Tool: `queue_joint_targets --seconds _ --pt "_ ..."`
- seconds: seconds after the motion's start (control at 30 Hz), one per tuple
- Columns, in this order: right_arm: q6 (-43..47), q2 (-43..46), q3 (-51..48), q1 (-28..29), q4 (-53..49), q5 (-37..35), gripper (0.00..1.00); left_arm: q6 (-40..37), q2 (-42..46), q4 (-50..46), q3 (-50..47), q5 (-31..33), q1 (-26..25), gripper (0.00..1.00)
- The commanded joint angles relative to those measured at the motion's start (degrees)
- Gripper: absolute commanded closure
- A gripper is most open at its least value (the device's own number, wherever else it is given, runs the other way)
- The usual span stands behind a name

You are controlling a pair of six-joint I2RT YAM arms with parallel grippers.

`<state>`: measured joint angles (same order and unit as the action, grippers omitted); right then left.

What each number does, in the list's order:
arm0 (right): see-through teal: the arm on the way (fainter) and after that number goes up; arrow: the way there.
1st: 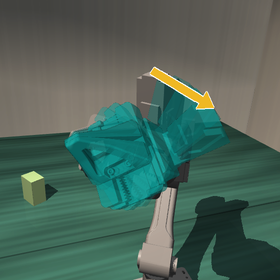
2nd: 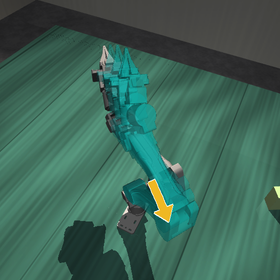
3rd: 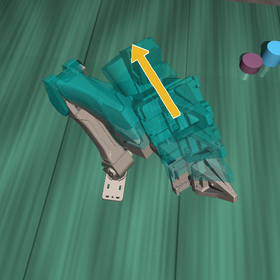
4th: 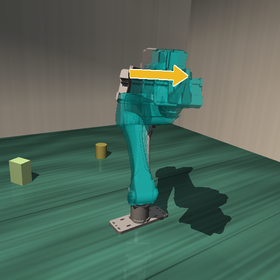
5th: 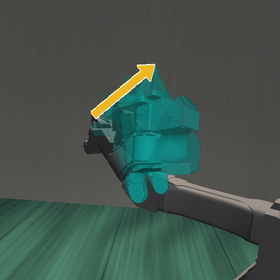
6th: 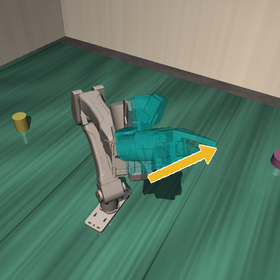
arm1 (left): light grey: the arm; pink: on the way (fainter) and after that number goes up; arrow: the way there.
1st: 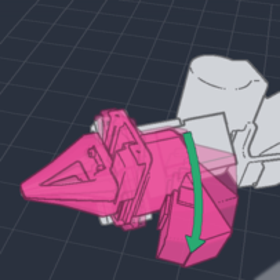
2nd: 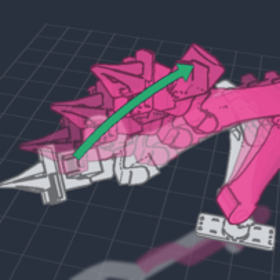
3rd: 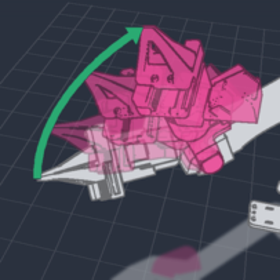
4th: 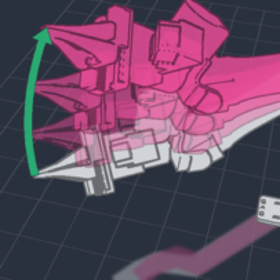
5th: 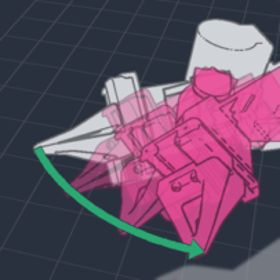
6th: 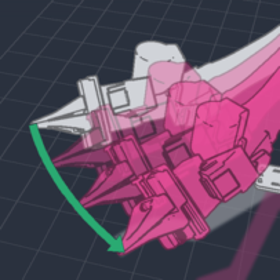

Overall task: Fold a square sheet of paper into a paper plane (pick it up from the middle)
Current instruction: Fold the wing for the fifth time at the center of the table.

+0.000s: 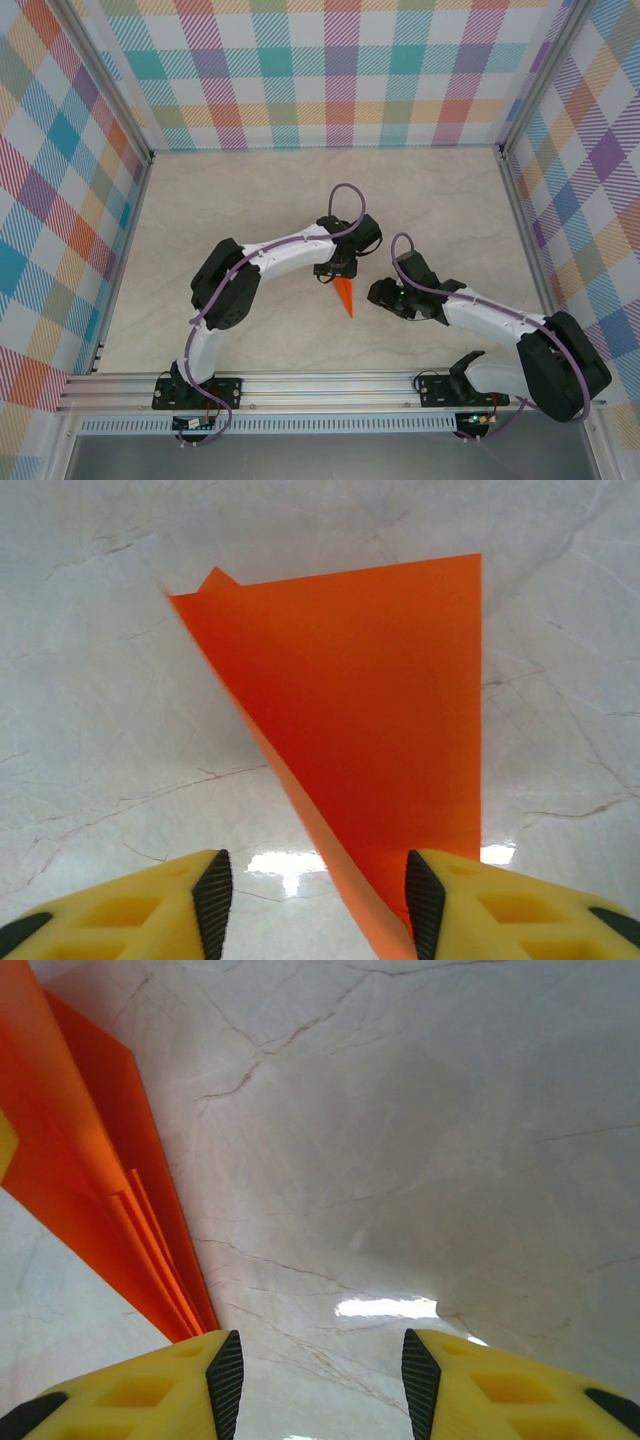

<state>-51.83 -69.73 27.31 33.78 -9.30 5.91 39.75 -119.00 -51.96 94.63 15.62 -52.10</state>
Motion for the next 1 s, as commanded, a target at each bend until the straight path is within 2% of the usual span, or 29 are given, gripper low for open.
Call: queue_joint_targets --seconds 0.0,0.2,0.3,0.5,0.8,0.97 --pt "0.59 -0.92 0.04 -0.20 4.21 3.84 0.52 1.12 5.44 0.71 -3.41 1.62 -0.02 0.53" --pt "3.41 -3.17 1.80 -0.12 8.13 8.22 0.54 1.68 7.83 3.58 -8.18 1.39 0.10 0.75" --pt "5.26 -5.12 3.19 0.05 9.01 10.41 0.56 1.81 9.48 6.42 -11.03 0.32 0.30 0.76" --pt "8.45 -9.41 6.11 1.29 9.30 11.90 0.58 1.86 11.63 9.69 -14.79 -0.37 1.01 0.90" --pt "8.83 -11.73 7.14 1.55 9.51 10.21 0.59 1.61 14.03 13.24 -18.43 -1.29 1.51 0.95" --pt "9.29 -11.75 7.69 1.60 7.98 9.29 0.58 1.69 15.09 14.74 -20.11 -2.26 2.10 0.92"
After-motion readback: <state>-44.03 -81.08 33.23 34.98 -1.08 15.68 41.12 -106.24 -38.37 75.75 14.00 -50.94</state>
